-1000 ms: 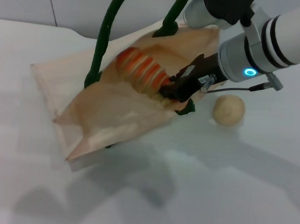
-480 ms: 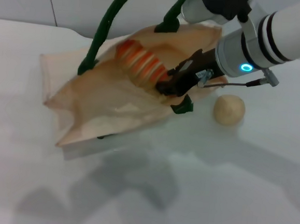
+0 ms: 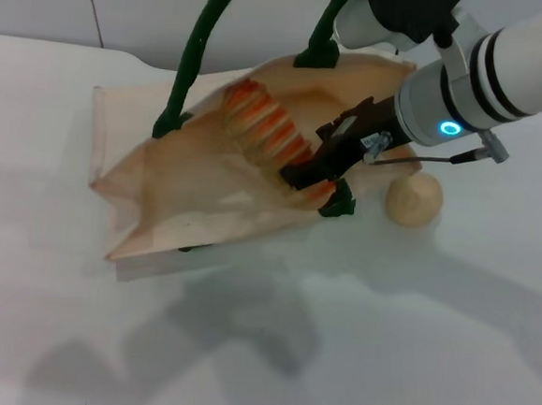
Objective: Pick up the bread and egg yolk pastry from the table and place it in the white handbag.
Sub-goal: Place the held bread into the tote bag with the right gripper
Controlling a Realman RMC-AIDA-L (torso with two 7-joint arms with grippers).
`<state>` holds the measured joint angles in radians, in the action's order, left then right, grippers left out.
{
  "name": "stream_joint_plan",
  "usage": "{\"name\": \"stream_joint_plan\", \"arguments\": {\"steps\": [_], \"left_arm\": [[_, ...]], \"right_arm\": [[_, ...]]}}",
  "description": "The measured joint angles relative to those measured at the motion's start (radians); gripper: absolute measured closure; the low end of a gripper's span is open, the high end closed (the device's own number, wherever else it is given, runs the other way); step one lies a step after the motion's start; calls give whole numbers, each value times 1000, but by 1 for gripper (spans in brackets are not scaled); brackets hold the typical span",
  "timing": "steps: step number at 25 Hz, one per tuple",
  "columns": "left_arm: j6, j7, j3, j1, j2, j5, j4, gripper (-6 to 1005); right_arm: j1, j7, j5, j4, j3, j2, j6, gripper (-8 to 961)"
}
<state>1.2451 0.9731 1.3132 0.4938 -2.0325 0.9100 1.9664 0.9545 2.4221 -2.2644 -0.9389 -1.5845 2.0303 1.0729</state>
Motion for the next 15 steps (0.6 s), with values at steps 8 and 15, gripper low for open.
{"name": "stream_joint_plan", "arguments": {"steps": [8, 15], "left_arm": [[-26, -29, -3, -20, 0, -7, 0, 875], [-31, -47, 0, -23, 0, -8, 0, 876]], "right_arm": [[-9, 1, -5, 6, 2, -2, 8, 156], [-7, -2, -7, 36, 19, -2, 1, 132]]}}
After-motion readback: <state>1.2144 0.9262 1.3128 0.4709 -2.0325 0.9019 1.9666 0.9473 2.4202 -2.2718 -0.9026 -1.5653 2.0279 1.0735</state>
